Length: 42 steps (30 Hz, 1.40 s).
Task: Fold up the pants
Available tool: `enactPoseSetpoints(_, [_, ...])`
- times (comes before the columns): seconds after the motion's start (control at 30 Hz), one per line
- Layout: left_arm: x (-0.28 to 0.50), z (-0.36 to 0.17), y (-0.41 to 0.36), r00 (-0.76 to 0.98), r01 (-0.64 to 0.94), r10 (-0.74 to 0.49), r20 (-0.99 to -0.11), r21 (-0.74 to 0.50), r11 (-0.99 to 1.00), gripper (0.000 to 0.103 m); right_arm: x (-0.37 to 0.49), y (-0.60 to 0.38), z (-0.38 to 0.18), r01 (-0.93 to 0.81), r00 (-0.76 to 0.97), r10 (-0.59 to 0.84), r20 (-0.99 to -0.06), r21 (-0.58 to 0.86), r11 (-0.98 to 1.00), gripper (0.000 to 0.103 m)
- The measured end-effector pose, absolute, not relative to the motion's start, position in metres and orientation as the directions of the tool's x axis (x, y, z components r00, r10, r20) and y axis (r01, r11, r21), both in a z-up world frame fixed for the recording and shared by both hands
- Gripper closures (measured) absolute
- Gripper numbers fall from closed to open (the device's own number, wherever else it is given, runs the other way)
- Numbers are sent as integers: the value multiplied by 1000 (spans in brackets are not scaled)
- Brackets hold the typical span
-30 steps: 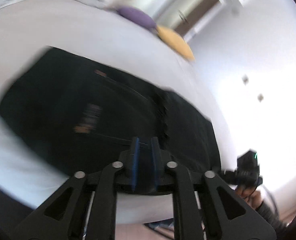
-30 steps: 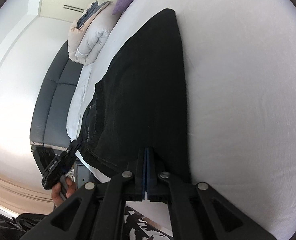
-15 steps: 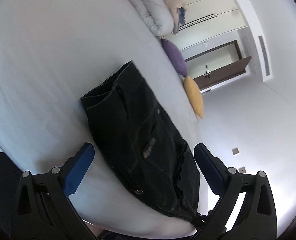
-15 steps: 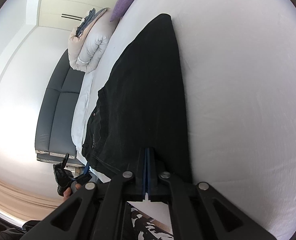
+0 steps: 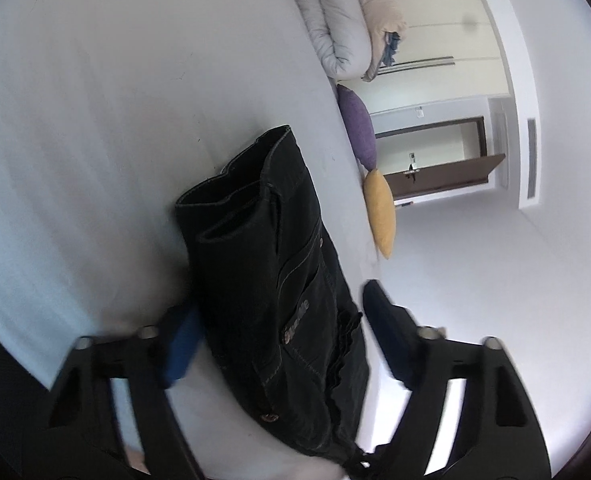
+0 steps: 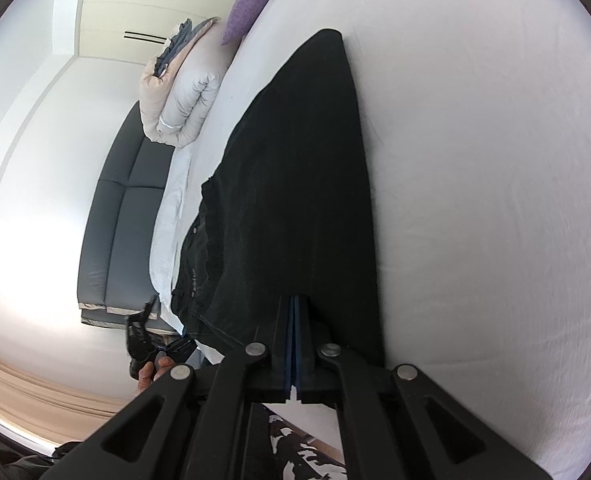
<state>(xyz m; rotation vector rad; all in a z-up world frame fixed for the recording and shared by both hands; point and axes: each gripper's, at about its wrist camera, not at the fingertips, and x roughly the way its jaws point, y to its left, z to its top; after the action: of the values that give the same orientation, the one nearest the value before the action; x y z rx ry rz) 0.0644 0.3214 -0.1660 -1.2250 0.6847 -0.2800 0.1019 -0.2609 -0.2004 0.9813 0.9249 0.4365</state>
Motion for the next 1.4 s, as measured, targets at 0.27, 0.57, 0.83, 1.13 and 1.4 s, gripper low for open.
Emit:
enactPoseSetpoints(0.27, [71,-183,331,780,-180,-559,-281,-956,230,78,109,-252,-165,25,571,684,-455,842,539,98])
enactPoseSetpoints(0.57, [74,-145,313,781,-142,-496,-379,-882,450,86,206,-152,-128,-108,428,728,-536,769,630,98])
enactPoseSetpoints(0.83, [73,-102,284,779,-74,-448,-439,-773,629,88,271,-105,-163,-27,339,707,-621,744,667,98])
enactPoseSetpoints(1.13, [80,-58,239,778,27,-416,-470,-637,770,88,272,-103,-194,17,327,667,-669,710,704,103])
enactPoseSetpoints(1.4, [82,-21,174,765,146,-429,-480,-520,842,88,259,-112,-210,30,376,670,-640,731,681,103])
